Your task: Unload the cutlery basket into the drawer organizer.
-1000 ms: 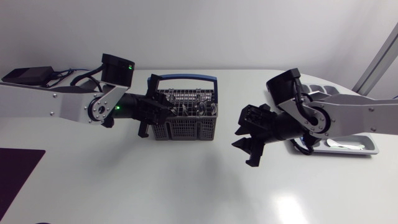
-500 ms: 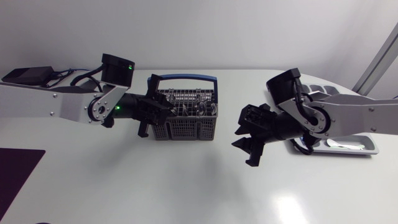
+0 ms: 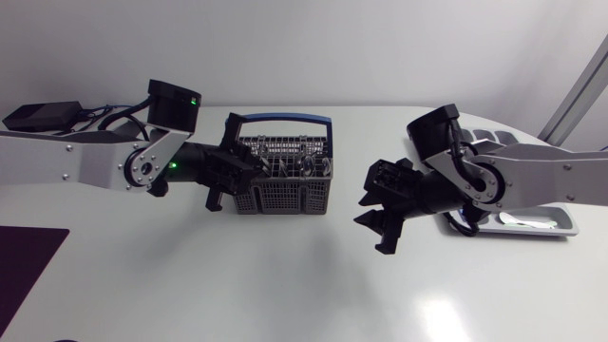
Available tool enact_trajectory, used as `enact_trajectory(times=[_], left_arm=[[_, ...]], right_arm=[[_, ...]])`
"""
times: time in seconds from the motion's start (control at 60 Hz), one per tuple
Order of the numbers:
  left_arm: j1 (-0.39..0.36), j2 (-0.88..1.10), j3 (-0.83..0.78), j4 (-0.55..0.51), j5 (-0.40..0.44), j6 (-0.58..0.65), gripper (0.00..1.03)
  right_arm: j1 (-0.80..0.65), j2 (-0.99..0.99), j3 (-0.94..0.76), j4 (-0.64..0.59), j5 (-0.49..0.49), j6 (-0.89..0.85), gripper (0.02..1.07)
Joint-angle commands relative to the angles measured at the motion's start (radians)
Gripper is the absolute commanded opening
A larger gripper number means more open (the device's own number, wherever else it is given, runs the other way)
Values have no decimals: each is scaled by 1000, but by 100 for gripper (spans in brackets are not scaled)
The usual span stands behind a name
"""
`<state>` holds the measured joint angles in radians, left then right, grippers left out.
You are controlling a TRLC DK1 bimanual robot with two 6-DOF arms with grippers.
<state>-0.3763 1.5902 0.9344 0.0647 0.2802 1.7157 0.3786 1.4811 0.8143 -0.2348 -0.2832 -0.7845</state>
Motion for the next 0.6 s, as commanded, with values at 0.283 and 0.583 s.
enact_trajectory(times=[0.283, 0.583], left_arm=[[-6, 20, 1, -26, -4, 88, 19], [-4, 56, 46, -48, -10, 110, 19]], right_arm=[[0, 10, -26, 11, 3, 22, 53], [-1, 8, -27, 11, 3, 22, 53]])
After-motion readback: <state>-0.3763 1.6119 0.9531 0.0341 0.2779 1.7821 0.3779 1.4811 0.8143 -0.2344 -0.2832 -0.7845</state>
